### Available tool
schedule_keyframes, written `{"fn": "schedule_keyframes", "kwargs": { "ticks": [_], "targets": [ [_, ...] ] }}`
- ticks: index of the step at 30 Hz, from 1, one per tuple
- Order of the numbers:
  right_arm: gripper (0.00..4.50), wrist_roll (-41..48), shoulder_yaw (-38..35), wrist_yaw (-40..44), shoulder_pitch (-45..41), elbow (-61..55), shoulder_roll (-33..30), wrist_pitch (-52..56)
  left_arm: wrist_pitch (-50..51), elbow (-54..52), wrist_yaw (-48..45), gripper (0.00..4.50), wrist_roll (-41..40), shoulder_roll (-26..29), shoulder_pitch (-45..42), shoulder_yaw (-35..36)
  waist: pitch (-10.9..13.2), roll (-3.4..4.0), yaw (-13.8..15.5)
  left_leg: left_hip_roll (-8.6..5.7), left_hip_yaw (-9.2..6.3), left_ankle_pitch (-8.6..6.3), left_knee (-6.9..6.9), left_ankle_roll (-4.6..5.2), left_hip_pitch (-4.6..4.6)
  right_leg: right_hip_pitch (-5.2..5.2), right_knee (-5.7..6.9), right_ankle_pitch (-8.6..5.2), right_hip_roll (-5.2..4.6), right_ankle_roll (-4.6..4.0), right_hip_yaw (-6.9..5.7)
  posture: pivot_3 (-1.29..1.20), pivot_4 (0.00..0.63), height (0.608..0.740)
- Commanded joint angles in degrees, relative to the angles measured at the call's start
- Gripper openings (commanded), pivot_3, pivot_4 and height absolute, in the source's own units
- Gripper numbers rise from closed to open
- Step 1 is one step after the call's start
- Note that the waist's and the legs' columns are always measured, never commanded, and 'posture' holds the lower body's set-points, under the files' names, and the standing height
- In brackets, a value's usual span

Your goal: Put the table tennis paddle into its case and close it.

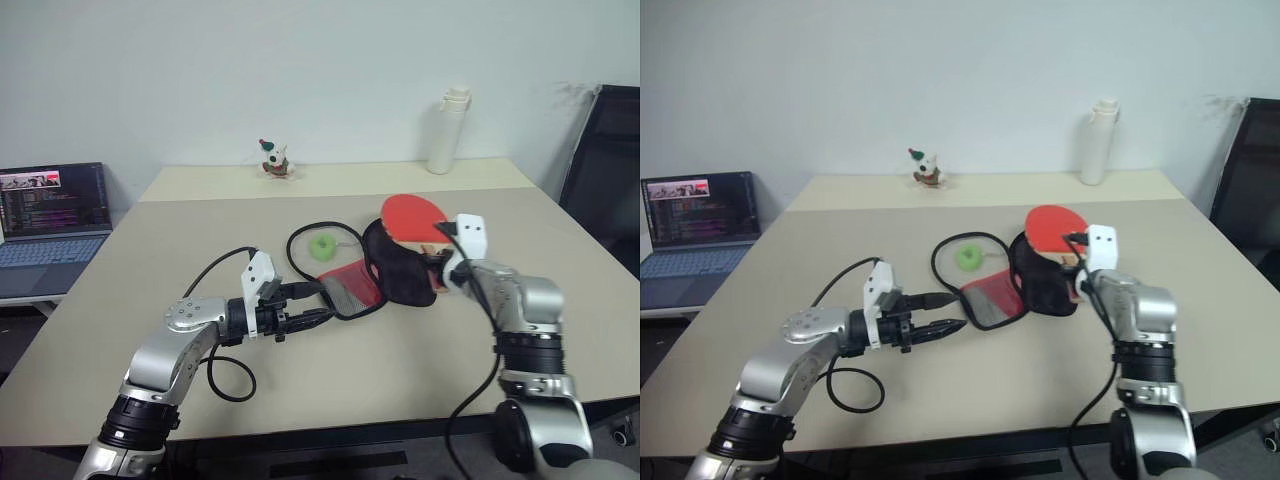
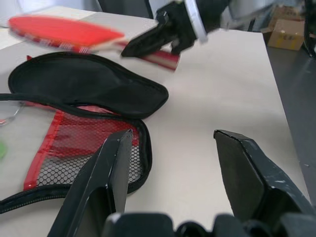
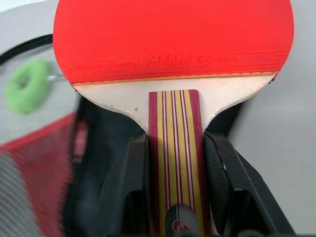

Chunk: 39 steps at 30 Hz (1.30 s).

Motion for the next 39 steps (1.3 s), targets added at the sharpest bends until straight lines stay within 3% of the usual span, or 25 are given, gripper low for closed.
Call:
{"fn": "schedule_keyframes", "kwargs": {
  "ticks": [1, 12, 35, 39],
  "targets": [
    [1.11, -0.85, 0.07, -1.55, -3.98, 2.65, 0.83, -6.12, -0.22, -2.25, 0.18, 2.87, -0.84, -0.07, -0.22, 0.86, 0.00, 0.00, -0.03, -0.02, 0.00, 0.00, 0.00, 0.00, -0.01, 0.00, 0.00, 0.00, -0.05, 0.00, -0.01, 0.00, 0.150, 0.740],
    [1.11, -3.28, 1.80, -3.11, -9.30, 21.00, 1.68, -18.60, -1.47, 0.64, 1.46, 2.87, -0.43, 0.76, -2.93, 3.42, 0.00, 0.00, -0.14, -0.04, 0.02, 0.00, -0.01, 0.00, -0.02, 0.00, 0.00, 0.00, -0.06, 0.00, -0.08, 0.00, 0.150, 0.740],
    [1.11, -4.45, 2.37, -5.25, -6.25, 19.94, 1.70, -15.83, -0.93, 0.99, 2.46, 2.87, -0.22, 0.76, -4.69, 3.42, 0.00, 0.00, -0.22, -0.02, -0.03, 0.00, -0.02, 0.00, -0.02, 0.00, 0.01, 0.01, -0.06, 0.00, -0.07, 0.00, 0.150, 0.740],
    [2.37, -4.55, 2.42, -5.40, -5.64, 19.43, 1.63, -15.48, -0.75, 0.87, 2.61, 2.87, -0.26, 0.84, -4.66, 3.53, 0.00, 0.00, -0.22, -0.03, -0.03, 0.00, -0.02, 0.00, -0.02, 0.00, 0.01, 0.00, -0.06, 0.00, -0.08, 0.00, 0.150, 0.740]
  ]
}}
